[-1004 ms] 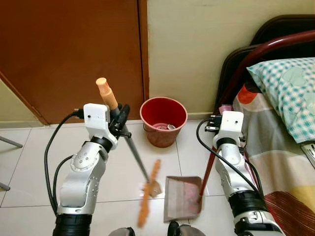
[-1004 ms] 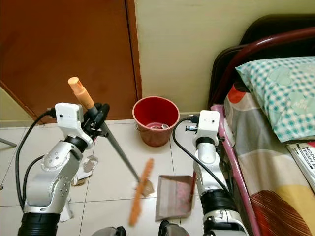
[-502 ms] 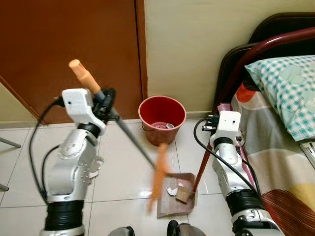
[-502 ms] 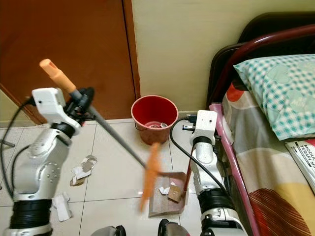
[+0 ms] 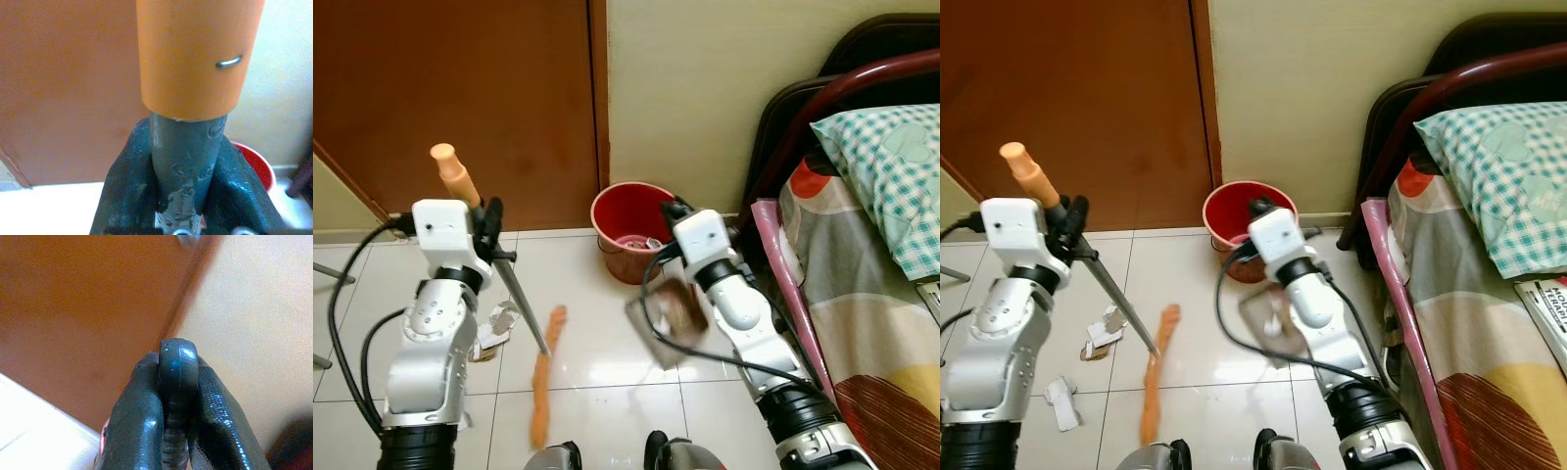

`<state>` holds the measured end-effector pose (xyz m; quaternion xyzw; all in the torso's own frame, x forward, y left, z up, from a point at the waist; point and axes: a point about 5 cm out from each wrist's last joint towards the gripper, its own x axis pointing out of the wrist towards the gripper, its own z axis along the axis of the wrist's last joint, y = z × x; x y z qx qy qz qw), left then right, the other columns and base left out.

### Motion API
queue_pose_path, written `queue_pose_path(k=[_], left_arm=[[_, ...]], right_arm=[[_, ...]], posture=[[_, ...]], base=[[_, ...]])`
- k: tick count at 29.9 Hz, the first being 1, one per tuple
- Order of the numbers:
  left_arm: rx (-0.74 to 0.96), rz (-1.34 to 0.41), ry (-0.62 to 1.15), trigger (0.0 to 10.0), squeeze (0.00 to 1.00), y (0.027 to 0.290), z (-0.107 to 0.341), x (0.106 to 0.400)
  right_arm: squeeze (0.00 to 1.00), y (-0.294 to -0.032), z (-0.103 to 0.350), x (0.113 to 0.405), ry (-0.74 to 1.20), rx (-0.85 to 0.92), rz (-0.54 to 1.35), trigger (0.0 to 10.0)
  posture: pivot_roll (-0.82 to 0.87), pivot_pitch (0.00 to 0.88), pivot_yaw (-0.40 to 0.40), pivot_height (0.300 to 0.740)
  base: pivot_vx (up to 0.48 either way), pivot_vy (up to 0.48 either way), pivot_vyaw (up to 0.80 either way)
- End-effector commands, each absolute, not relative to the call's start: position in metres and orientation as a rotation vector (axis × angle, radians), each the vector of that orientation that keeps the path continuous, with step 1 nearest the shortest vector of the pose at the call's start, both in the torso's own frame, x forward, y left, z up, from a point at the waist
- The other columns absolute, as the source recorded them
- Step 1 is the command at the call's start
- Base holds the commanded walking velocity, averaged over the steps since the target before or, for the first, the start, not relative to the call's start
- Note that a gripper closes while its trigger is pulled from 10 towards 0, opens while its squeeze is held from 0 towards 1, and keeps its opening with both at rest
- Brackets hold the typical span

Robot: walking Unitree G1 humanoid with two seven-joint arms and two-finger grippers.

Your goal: Sweep floor

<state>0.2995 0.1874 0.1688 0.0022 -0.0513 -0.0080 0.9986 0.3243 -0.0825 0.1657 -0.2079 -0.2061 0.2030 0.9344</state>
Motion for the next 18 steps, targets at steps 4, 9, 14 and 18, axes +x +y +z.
queue_pose_path(k=[4,9,14,18], left_arm=[[0.025,-0.035,-0.105,10.0,0.0,0.179,0.163,0.298],[0.021,-0.045,-0.091,10.0,0.0,0.175,0.157,0.297],[0.017,-0.042,-0.088,10.0,0.0,0.174,0.155,0.298],[0.028,-0.03,-0.085,10.0,0.0,0.177,0.153,0.298]], right_arm=[[0.0,-0.075,0.171,0.315,-0.465,-0.403,0.462,10.0],[0.0,-0.092,0.16,0.322,-0.34,-0.263,0.358,10.0],[0.0,-0.102,0.15,0.324,-0.268,-0.21,0.301,10.0],[0.0,-0.11,0.146,0.326,-0.215,-0.136,0.243,10.0]], posture=[[0.08,0.18,-0.004,0.74],[0.08,0.18,-0.004,0.74],[0.07,0.17,-0.008,0.74],[0.07,0.17,-0.006,0.74]], base=[[0.0,0.0,0.0],[0.0,0.0,0.0],[0.0,0.0,0.0],[0.0,0.0,0.0]])
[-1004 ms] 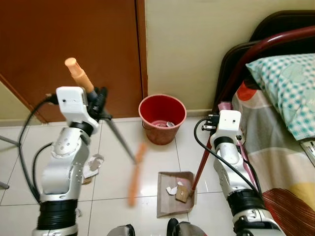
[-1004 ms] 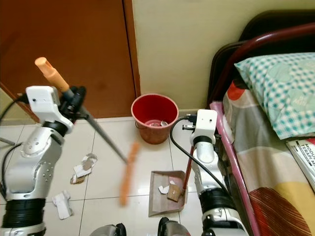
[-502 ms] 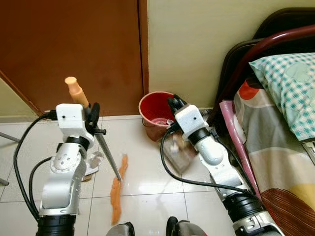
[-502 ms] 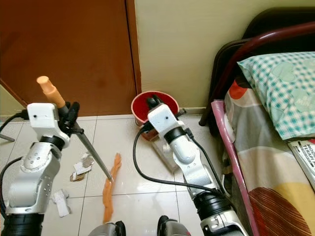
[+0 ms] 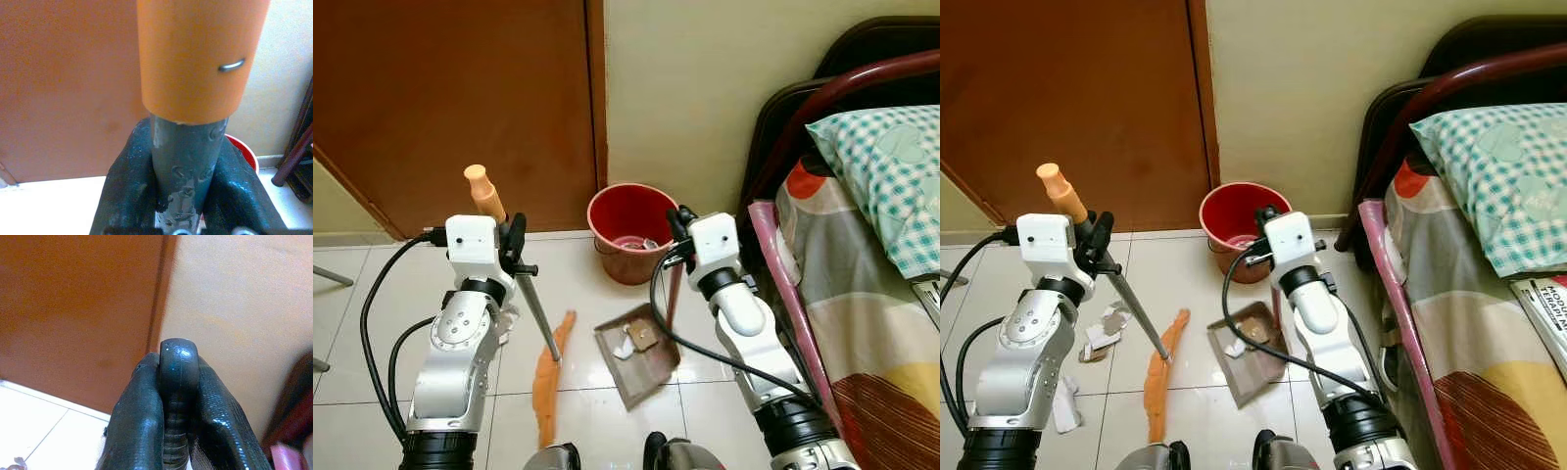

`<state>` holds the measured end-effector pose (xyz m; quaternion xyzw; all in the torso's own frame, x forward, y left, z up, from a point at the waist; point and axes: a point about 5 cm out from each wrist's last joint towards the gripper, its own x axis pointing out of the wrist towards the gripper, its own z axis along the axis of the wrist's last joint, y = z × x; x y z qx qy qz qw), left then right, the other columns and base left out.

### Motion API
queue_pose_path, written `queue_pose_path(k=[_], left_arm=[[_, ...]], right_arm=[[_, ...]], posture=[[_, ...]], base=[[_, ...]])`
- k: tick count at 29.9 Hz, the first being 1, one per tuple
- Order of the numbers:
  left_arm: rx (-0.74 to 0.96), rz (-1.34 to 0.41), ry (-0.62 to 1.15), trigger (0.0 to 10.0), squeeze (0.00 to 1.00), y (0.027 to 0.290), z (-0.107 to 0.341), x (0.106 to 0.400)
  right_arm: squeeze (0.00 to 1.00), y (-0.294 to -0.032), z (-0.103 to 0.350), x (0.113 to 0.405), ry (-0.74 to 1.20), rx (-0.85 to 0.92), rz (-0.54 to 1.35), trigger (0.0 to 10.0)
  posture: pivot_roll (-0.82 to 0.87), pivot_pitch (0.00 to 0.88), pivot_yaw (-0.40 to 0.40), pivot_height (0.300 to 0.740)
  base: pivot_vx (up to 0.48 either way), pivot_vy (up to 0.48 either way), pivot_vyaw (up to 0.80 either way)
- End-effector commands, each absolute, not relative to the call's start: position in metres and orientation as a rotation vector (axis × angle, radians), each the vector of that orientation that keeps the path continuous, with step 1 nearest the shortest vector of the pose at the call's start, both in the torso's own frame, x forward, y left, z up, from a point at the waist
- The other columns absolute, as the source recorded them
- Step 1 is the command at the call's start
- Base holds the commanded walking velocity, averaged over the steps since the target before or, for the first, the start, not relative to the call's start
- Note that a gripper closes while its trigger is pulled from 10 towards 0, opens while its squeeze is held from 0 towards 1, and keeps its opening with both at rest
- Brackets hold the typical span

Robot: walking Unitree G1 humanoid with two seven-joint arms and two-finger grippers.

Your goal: Sweep floor

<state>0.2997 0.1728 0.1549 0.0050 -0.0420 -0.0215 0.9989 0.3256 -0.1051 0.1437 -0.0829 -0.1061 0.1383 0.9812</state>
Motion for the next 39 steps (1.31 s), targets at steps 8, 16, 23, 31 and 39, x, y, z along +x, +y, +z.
queue_pose_path(k=[8,16,23,31,39], left_arm=[[0.092,0.109,-0.028,10.0,0.0,0.209,0.143,0.296],[0.093,0.132,-0.014,10.0,0.0,0.212,0.136,0.292],[0.072,0.135,-0.005,10.0,0.0,0.207,0.13,0.291],[0.06,0.127,-0.003,10.0,0.0,0.202,0.129,0.291],[0.058,0.114,-0.007,10.0,0.0,0.197,0.13,0.292]], right_arm=[[0.0,-0.118,0.177,0.338,-0.237,-0.02,0.18,10.0],[0.0,-0.129,0.22,0.355,-0.278,0.127,0.128,10.0],[0.0,-0.131,0.266,0.367,-0.35,0.203,0.159,10.0],[0.0,-0.138,0.311,0.376,-0.442,0.287,0.156,10.0],[0.0,-0.147,0.36,0.371,-0.643,0.197,0.145,10.0]], posture=[[0.07,0.183,0.001,0.74],[0.07,0.175,0.0,0.74],[0.06,0.17,-0.008,0.74],[0.07,0.165,-0.01,0.74],[0.07,0.166,-0.008,0.74]], base=[[0.0,0.0,0.0],[0.0,0.0,0.0],[0.0,0.0,0.0],[0.0,0.0,0.0],[0.0,0.0,0.0]])
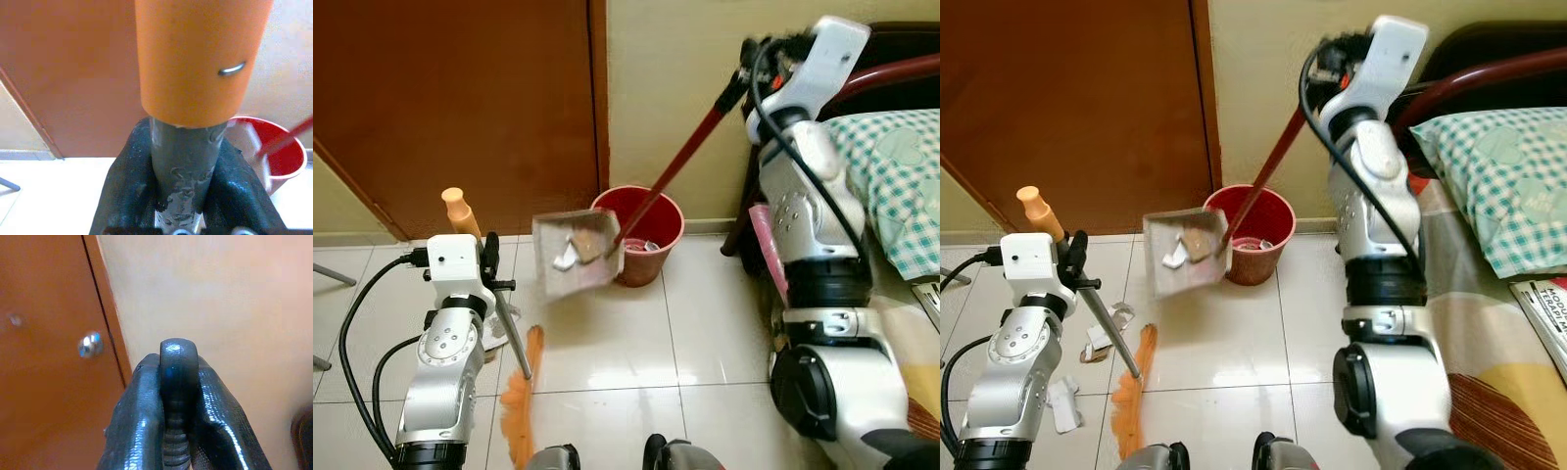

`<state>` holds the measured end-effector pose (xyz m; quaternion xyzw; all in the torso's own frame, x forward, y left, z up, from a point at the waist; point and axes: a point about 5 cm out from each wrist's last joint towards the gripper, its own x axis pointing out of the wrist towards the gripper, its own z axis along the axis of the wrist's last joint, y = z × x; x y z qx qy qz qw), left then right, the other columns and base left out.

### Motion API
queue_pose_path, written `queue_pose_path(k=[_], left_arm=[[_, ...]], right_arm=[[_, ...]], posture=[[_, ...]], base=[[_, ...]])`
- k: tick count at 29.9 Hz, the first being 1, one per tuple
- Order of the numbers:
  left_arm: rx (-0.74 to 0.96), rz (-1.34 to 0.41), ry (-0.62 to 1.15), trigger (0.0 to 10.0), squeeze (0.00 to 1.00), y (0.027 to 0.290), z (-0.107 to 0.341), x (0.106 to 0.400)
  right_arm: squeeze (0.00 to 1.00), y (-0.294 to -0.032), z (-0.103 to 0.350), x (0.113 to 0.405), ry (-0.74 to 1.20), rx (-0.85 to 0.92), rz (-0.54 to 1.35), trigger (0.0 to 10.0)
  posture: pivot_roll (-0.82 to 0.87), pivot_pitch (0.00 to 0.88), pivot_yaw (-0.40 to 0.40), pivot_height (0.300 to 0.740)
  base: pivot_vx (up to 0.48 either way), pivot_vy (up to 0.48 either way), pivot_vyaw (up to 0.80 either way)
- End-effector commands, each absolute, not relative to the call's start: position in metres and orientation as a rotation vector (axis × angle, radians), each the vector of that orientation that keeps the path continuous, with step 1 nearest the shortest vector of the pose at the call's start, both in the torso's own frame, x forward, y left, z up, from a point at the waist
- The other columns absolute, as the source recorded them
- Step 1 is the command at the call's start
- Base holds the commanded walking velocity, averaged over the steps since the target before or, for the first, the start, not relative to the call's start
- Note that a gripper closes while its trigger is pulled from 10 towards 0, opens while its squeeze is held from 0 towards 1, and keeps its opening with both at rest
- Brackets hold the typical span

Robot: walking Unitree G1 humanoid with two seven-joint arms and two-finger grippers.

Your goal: Sweep floor

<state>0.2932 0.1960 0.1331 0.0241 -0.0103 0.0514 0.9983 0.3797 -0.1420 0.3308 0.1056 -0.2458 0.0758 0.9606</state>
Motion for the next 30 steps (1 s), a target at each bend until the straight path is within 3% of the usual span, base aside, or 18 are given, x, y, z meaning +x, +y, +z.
queue_pose_path(k=[1,7,12,19,25,30], left_arm=[[0.058,0.113,-0.006,10.0,0.0,0.197,0.129,0.292],[0.056,0.11,-0.004,10.0,0.0,0.197,0.129,0.292],[0.049,0.094,-0.005,10.0,0.0,0.191,0.129,0.294],[0.046,0.076,-0.006,10.0,0.0,0.188,0.129,0.296],[0.041,0.076,-0.014,10.0,0.0,0.185,0.131,0.296],[0.039,0.071,-0.008,10.0,0.0,0.184,0.128,0.294]], right_arm=[[0.0,-0.148,0.362,0.37,-0.657,0.189,0.144,10.0],[0.0,-0.148,0.377,0.363,-0.753,0.089,0.153,10.0],[0.0,-0.134,0.374,0.357,-0.842,-0.132,0.192,10.0],[0.0,-0.086,0.338,0.341,-0.988,-0.535,0.304,10.0],[0.0,-0.063,0.313,0.333,-0.983,-0.549,0.425,10.0],[0.0,-0.06,0.307,0.329,-1.001,-0.543,0.436,10.0]], posture=[[0.07,0.166,-0.008,0.74],[0.07,0.168,-0.007,0.74],[0.07,0.165,-0.003,0.74],[0.06,0.162,0.004,0.74],[0.08,0.16,-0.008,0.74],[0.08,0.16,-0.008,0.74]], base=[[0.0,0.0,0.0],[0.0,0.0,0.0],[0.0,0.0,0.0],[0.0,0.0,0.0],[0.0,0.0,0.0],[0.0,0.0,0.0]])
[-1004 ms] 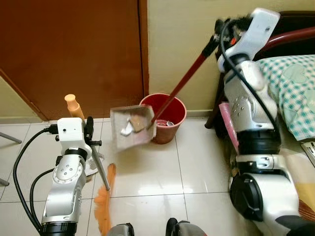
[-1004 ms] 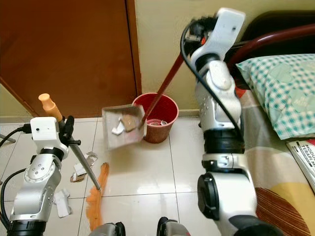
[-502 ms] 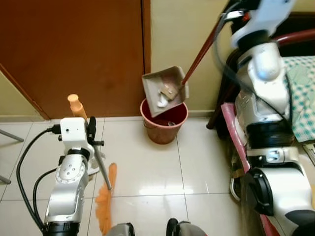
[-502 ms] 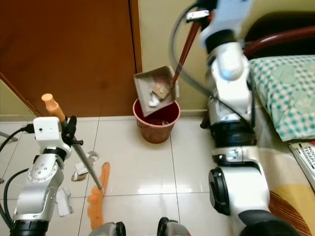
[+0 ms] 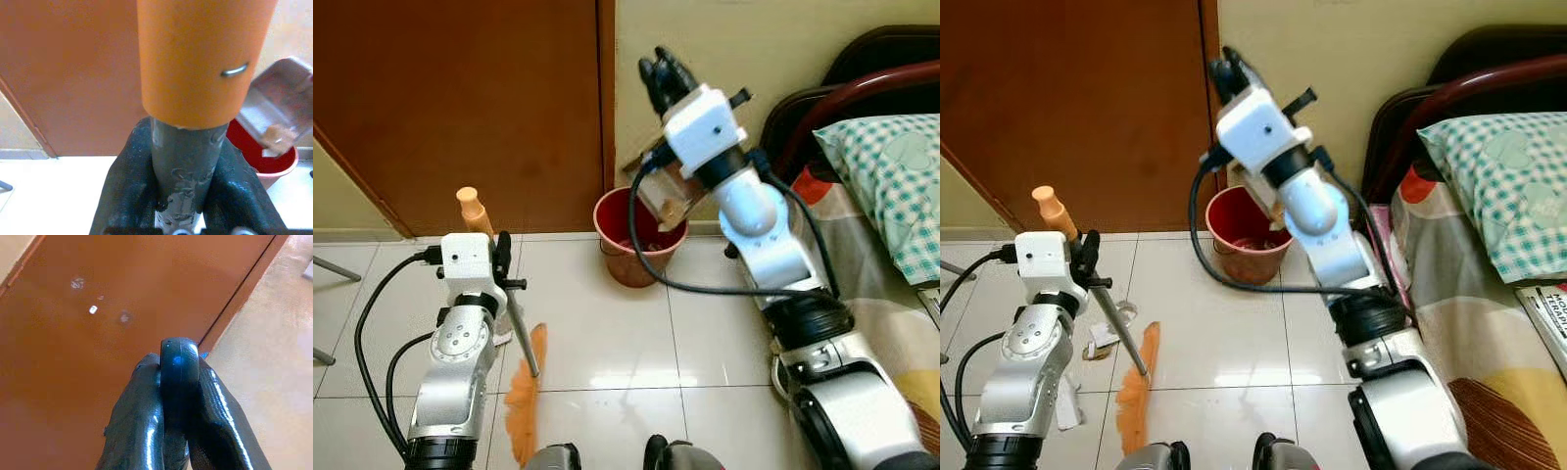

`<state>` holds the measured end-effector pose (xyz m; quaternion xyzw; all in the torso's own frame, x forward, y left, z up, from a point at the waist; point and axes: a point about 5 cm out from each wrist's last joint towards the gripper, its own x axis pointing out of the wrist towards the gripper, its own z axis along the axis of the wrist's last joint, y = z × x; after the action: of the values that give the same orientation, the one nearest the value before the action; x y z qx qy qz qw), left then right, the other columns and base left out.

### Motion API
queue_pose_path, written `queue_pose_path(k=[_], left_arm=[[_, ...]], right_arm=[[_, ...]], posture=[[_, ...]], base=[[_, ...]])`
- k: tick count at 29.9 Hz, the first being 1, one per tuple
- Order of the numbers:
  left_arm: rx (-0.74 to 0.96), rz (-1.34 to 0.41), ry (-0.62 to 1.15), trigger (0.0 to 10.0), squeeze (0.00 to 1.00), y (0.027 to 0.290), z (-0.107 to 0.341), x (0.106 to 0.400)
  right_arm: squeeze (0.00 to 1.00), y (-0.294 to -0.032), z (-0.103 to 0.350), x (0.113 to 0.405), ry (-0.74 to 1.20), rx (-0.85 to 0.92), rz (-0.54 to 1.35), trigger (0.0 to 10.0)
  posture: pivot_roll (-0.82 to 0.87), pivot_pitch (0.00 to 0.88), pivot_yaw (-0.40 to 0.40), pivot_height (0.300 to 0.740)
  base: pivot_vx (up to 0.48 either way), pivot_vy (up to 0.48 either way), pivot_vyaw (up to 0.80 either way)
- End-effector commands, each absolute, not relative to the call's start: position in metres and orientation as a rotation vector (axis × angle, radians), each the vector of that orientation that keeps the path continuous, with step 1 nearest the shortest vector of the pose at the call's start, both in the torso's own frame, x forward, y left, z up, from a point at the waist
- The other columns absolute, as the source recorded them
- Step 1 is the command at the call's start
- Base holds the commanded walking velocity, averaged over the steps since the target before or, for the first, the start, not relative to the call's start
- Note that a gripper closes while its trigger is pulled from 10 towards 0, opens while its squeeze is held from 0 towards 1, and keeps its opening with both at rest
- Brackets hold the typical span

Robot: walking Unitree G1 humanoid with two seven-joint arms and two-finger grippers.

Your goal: Sweep floor

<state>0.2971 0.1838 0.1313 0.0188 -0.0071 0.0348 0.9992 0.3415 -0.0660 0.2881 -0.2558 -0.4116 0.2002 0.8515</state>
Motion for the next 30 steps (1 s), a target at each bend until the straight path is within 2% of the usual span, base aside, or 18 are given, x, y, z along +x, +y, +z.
queue_pose_path(k=[1,12,17,18,22,27,30], left_arm=[[0.039,0.068,-0.007,10.0,0.0,0.183,0.128,0.295],[0.043,0.062,-0.027,10.0,0.0,0.18,0.132,0.3],[0.043,0.068,-0.022,10.0,0.0,0.181,0.13,0.297],[0.043,0.069,-0.021,10.0,0.0,0.181,0.129,0.297],[0.046,0.072,-0.022,10.0,0.0,0.181,0.129,0.298],[0.061,0.076,-0.012,10.0,0.0,0.185,0.126,0.294],[0.075,0.068,0.014,10.0,0.0,0.187,0.119,0.286]], right_arm=[[0.0,-0.06,0.307,0.327,-1.023,-0.529,0.419,10.0],[0.0,-0.05,0.316,0.315,-1.087,-0.479,0.421,10.0],[0.0,-0.052,0.34,0.309,-1.101,-0.334,0.4,10.0],[0.0,-0.053,0.354,0.308,-1.06,-0.177,0.412,10.0],[0.0,-0.053,0.356,0.31,-0.979,-0.029,0.44,10.0],[0.0,-0.065,0.337,0.319,-0.842,0.061,0.406,10.0],[0.0,-0.083,0.316,0.321,-0.735,0.092,0.333,10.0]], posture=[[0.08,0.16,-0.008,0.74],[0.07,0.151,-0.006,0.74],[0.07,0.148,-0.011,0.74],[0.07,0.147,-0.011,0.74],[0.07,0.143,-0.013,0.74],[0.07,0.141,-0.013,0.74],[0.09,0.143,-0.019,0.74]], base=[[0.0,0.0,0.0],[0.0,0.0,0.0],[0.0,0.0,0.0],[0.0,0.0,0.0],[0.0,0.0,0.0],[0.0,0.0,0.0],[0.0,0.0,0.0]])
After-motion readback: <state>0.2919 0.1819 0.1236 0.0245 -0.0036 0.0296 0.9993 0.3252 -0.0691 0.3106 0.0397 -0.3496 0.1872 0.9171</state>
